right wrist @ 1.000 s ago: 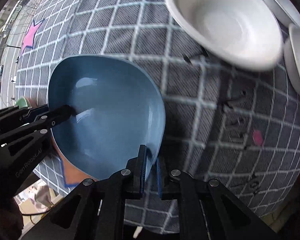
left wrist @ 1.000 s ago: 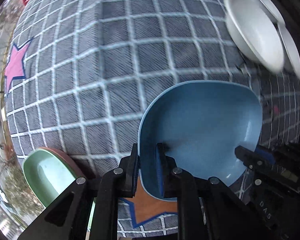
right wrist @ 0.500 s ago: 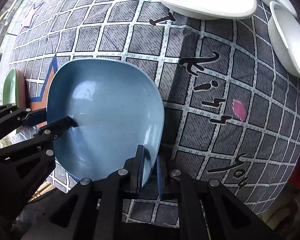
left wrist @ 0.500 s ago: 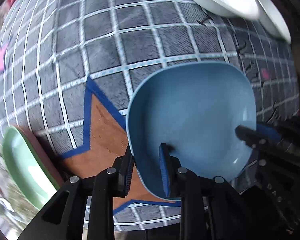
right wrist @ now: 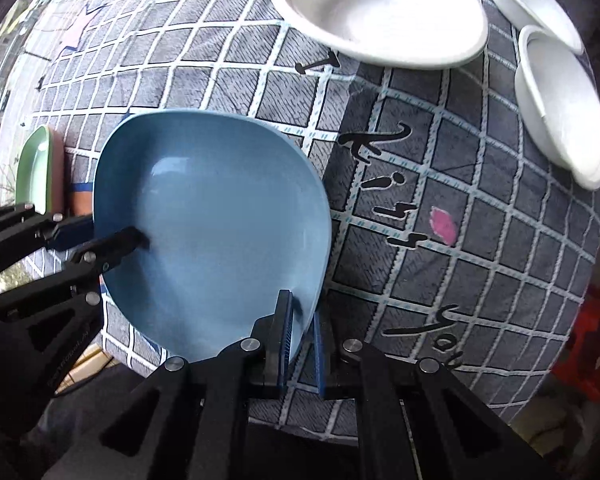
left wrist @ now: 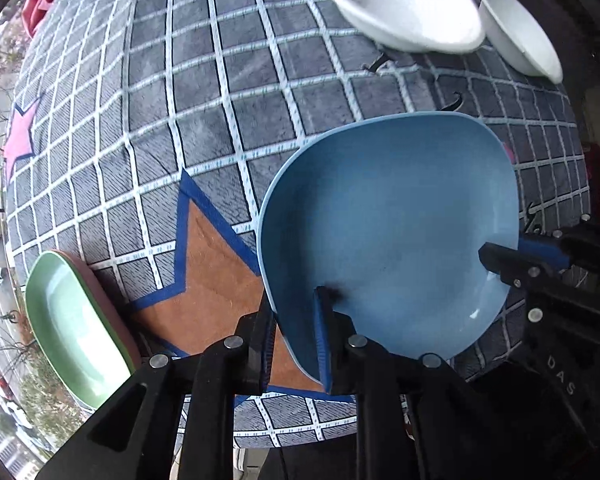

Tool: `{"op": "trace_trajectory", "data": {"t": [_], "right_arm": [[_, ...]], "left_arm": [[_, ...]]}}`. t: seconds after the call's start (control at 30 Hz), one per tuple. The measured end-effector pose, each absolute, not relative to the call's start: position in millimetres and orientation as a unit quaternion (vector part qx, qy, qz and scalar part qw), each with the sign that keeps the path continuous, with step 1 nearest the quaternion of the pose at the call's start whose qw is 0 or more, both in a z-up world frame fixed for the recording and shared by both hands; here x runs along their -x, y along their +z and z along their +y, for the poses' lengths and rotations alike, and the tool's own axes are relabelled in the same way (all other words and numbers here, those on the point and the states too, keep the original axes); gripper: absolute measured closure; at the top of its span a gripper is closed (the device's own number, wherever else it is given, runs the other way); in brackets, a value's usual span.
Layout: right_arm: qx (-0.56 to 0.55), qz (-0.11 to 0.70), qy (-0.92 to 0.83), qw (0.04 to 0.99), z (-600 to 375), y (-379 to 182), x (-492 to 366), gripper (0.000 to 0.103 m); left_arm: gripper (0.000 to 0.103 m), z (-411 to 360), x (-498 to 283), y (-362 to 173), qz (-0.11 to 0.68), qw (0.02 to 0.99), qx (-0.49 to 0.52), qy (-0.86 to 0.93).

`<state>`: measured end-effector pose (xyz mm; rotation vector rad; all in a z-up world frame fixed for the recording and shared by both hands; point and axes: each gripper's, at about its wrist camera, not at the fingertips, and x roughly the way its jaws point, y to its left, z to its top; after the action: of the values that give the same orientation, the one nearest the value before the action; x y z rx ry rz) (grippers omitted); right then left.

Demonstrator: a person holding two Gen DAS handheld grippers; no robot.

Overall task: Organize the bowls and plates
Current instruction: 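Carry the blue plate with the right gripper toward the green plate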

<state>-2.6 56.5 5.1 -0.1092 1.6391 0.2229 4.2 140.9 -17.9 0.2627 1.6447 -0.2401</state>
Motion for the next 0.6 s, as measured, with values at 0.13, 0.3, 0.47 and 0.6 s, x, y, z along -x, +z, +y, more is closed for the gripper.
{"op": "trace_trajectory", "data": {"t": [0.13, 0.3, 0.47, 0.6], "right_arm": [[0.069, 0.720, 0.104, 0.682, 53.3, 18.2, 4.8, 0.092], [0.086, 0.709, 0.112, 0.691, 44.5, 36.6, 7.1, 0.092], [0.113, 0.695, 0.119, 0.700, 44.0, 54.4, 9.4, 0.092], [0.120, 0.691, 0.128, 0.701, 36.5, 58.8, 11.0, 0.092]], "left_arm": [[0.084, 132.4, -0.6, -3.9, 0.721, 0.674, -0.114, -0.108], [0.084, 134.0, -5.3, 12.7, 0.715, 0.683, -0.098, -0.107], [0.083, 130.4, -17.4, 28.8, 0.709, 0.692, -0.089, -0.099], [0.084, 135.9, -18.0, 38.6, 0.709, 0.694, -0.084, -0.094]]}}
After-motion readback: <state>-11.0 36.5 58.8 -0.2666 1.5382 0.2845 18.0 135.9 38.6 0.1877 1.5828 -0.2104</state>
